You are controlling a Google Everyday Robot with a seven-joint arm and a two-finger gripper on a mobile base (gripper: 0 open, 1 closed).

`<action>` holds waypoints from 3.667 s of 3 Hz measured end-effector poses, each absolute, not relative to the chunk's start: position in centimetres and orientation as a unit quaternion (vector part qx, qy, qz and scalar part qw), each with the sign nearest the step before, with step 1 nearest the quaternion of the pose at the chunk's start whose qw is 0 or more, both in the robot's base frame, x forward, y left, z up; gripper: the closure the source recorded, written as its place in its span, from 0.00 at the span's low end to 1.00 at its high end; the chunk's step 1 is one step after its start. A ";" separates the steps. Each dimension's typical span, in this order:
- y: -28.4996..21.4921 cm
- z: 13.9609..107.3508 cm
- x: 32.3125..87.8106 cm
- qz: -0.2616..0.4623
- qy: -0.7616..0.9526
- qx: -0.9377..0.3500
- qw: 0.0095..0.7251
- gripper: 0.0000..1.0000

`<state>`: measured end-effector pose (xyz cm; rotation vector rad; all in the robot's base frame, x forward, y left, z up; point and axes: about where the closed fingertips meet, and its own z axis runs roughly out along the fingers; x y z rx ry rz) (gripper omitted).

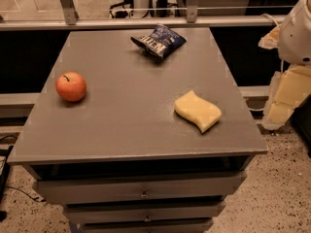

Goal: Pick apple

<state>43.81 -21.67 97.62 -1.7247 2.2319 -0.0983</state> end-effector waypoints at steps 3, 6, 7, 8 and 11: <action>-15.5 98.2 46.4 0.022 0.746 -0.624 0.232 0.00; -0.5 97.8 50.6 0.168 0.657 -0.659 0.326 0.00; 3.0 95.7 52.0 0.209 0.657 -0.637 0.344 0.00; 7.0 93.9 53.5 0.251 0.655 -0.616 0.359 0.00; 19.2 89.7 58.4 0.346 0.604 -0.594 0.403 0.00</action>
Offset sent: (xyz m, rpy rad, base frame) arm 0.0085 0.0208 0.0003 0.0773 -0.0167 0.0407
